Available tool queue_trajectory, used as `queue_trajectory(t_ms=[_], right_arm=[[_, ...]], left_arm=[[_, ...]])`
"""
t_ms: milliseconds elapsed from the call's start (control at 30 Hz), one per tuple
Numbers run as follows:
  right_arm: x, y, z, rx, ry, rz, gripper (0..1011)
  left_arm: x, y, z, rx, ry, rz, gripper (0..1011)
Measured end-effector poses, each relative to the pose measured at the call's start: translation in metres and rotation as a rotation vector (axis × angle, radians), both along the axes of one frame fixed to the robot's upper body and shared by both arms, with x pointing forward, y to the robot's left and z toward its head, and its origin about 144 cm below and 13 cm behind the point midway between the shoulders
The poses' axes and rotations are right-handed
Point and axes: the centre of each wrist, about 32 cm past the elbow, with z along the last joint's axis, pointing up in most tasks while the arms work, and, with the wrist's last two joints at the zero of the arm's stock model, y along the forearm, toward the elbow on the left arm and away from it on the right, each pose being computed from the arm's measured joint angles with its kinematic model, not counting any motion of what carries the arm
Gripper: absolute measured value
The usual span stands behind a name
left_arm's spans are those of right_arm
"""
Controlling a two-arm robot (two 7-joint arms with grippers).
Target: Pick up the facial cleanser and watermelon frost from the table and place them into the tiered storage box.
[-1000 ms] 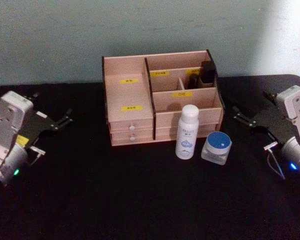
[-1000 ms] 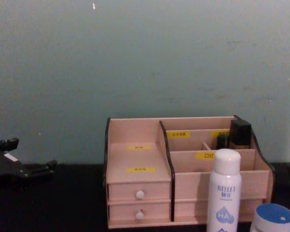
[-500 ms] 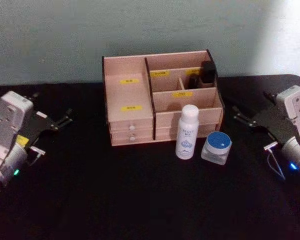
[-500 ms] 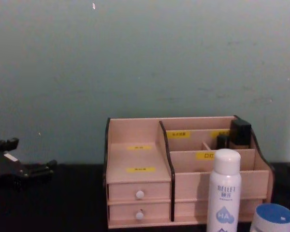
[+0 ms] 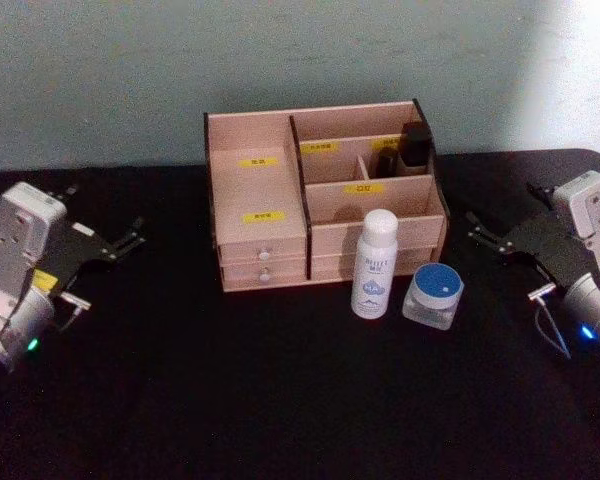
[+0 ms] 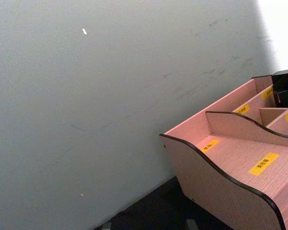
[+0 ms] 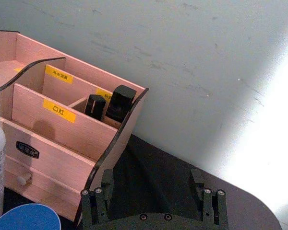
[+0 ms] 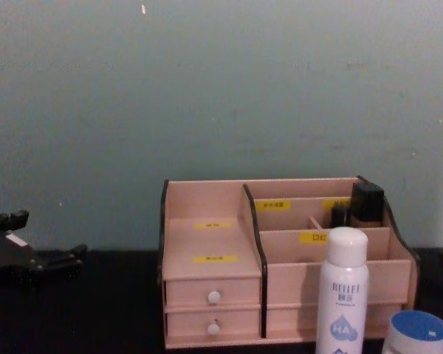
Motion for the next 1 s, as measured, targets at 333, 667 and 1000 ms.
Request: queue_trajectory(t_ms=[333, 667, 1000], right_arm=[[-0.006, -0.01, 0.004, 0.021, -0.011, 0.041, 1003], [-0.027, -0.028, 0.012, 0.027, -0.004, 0.1, 1003], [-0.049, -0.031, 0.022, 0.027, 0.002, 0.216, 1003]], left_arm=[[0.0, 0.0, 0.0, 0.0, 0.0, 0.0, 1001], [0.0, 0.0, 0.0, 0.0, 0.0, 0.0, 1001], [0.0, 0.0, 0.0, 0.0, 0.0, 0.0, 1001]])
